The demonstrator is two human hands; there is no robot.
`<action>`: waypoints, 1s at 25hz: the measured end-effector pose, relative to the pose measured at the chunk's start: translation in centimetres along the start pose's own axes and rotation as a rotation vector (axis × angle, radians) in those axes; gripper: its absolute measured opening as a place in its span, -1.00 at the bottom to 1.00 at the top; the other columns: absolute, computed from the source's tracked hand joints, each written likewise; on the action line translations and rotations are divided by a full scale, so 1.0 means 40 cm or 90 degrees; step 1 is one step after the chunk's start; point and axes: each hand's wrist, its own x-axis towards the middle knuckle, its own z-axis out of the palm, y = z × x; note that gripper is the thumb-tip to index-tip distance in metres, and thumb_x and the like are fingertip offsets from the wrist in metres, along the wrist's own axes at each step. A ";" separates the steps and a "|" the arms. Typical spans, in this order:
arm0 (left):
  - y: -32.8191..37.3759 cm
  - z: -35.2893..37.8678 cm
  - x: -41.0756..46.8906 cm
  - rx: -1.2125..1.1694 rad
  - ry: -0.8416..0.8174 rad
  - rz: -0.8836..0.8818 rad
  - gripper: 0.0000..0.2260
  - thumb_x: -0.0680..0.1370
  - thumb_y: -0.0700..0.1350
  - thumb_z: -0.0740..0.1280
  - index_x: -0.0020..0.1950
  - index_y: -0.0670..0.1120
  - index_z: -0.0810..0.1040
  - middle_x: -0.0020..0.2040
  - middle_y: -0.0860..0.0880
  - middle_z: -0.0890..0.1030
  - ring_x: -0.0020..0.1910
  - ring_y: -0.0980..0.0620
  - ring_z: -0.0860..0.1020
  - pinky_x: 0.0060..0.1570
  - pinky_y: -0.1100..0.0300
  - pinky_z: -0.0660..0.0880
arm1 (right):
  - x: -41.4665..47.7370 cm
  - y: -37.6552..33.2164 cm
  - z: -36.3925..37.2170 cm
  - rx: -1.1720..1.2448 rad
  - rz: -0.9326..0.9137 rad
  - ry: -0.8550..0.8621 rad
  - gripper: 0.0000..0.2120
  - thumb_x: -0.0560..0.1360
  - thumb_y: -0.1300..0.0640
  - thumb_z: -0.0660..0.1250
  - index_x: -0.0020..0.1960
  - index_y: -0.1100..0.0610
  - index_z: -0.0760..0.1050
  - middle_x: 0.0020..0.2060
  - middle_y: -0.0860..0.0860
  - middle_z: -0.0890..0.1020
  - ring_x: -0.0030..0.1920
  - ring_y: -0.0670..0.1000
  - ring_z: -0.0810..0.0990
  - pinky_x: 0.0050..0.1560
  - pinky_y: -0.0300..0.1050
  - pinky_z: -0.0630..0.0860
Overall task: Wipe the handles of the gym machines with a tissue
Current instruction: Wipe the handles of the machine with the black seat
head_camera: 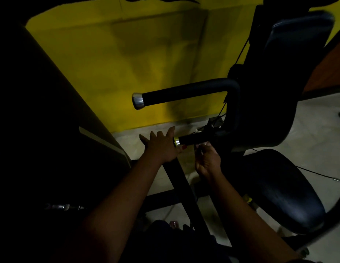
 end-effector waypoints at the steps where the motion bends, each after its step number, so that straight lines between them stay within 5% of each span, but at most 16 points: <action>1: -0.001 0.008 0.003 -0.002 0.045 0.025 -0.31 0.54 0.34 0.14 0.58 0.10 0.01 0.51 -0.15 0.24 0.55 -0.23 0.00 0.40 -0.38 -0.10 | -0.007 0.020 -0.001 -0.013 0.002 0.001 -0.69 0.56 0.48 0.06 -0.24 0.19 0.36 -0.32 0.05 0.47 -0.33 -0.09 0.50 -0.29 -0.37 0.52; 3: 0.003 0.024 0.007 0.019 0.122 0.101 -0.47 0.59 0.22 0.17 0.51 0.04 0.23 0.48 -0.07 0.32 0.57 -0.12 -0.05 0.45 -0.26 -0.13 | -0.018 0.051 -0.003 -0.028 0.033 -0.018 -0.72 0.56 0.47 0.08 -0.21 0.20 0.38 -0.31 0.07 0.47 -0.34 -0.08 0.53 -0.27 -0.34 0.55; 6: 0.033 0.041 0.008 0.071 0.162 0.150 -0.60 0.61 0.08 0.22 0.41 -0.04 0.36 0.39 -0.06 0.41 0.43 -0.14 0.28 0.38 -0.03 0.18 | 0.010 0.019 -0.023 0.010 0.064 0.009 -0.77 0.57 0.38 0.17 -0.23 0.19 0.39 -0.29 0.07 0.49 -0.26 -0.02 0.51 -0.08 -0.24 0.55; 8: 0.040 0.037 0.008 0.050 0.163 0.133 -0.62 0.61 0.06 0.24 0.37 -0.05 0.38 0.32 -0.08 0.44 0.27 -0.16 0.40 0.22 0.00 0.30 | 0.027 -0.011 -0.041 0.063 0.014 0.061 -0.84 0.56 0.31 0.24 -0.18 0.17 0.45 -0.24 0.07 0.51 -0.23 -0.01 0.53 0.10 -0.12 0.48; 10: 0.041 0.029 0.006 0.042 0.153 0.123 -0.63 0.61 0.05 0.23 0.38 -0.04 0.37 0.30 -0.08 0.44 0.23 -0.17 0.41 0.18 -0.01 0.32 | 0.020 -0.013 -0.034 0.064 -0.100 0.143 -0.92 0.54 0.32 0.27 -0.11 0.22 0.50 -0.22 0.08 0.57 -0.21 0.00 0.58 0.03 -0.15 0.56; 13: 0.055 0.025 0.003 0.096 0.124 0.108 -0.57 0.61 0.03 0.20 0.47 0.02 0.25 0.35 -0.10 0.40 0.26 -0.20 0.39 0.20 -0.04 0.31 | -0.035 0.050 -0.009 -0.082 -0.240 0.169 -0.96 0.51 0.32 0.33 -0.09 0.23 0.51 -0.21 0.10 0.62 -0.20 -0.01 0.63 -0.19 -0.21 0.57; 16: 0.068 0.026 -0.002 0.124 0.112 0.101 -0.55 0.63 0.04 0.16 0.50 0.03 0.18 0.38 -0.11 0.36 0.28 -0.22 0.37 0.21 -0.07 0.30 | -0.056 0.076 -0.017 -0.292 -0.351 0.170 -0.92 0.49 0.18 0.42 -0.11 0.11 0.52 -0.17 0.03 0.66 -0.15 -0.06 0.65 -0.15 -0.21 0.56; 21: 0.070 0.025 -0.001 0.123 0.100 0.101 -0.56 0.62 -0.03 0.17 0.50 0.00 0.19 0.40 -0.12 0.32 0.30 -0.24 0.32 0.24 -0.10 0.26 | -0.018 -0.032 -0.027 -0.440 -0.464 0.353 -0.89 0.48 0.10 0.39 -0.03 0.10 0.53 -0.05 0.02 0.55 -0.10 -0.06 0.52 -0.14 -0.41 0.36; 23: 0.074 0.022 -0.001 0.126 0.090 0.097 -0.56 0.63 -0.02 0.16 0.50 0.00 0.18 0.40 -0.12 0.30 0.30 -0.24 0.31 0.24 -0.11 0.26 | -0.032 -0.002 -0.025 -0.536 -0.534 0.278 -0.87 0.48 0.17 0.41 -0.02 0.19 0.55 -0.08 0.03 0.52 -0.13 -0.06 0.49 -0.18 -0.48 0.32; 25: 0.072 0.019 0.004 0.127 0.089 0.093 -0.58 0.64 0.01 0.15 0.49 0.02 0.19 0.40 -0.11 0.31 0.30 -0.23 0.32 0.23 -0.10 0.27 | -0.047 0.048 -0.033 -0.665 -0.613 0.126 -0.90 0.44 0.20 0.46 -0.09 0.19 0.58 -0.14 0.04 0.54 -0.16 -0.07 0.51 -0.17 -0.32 0.41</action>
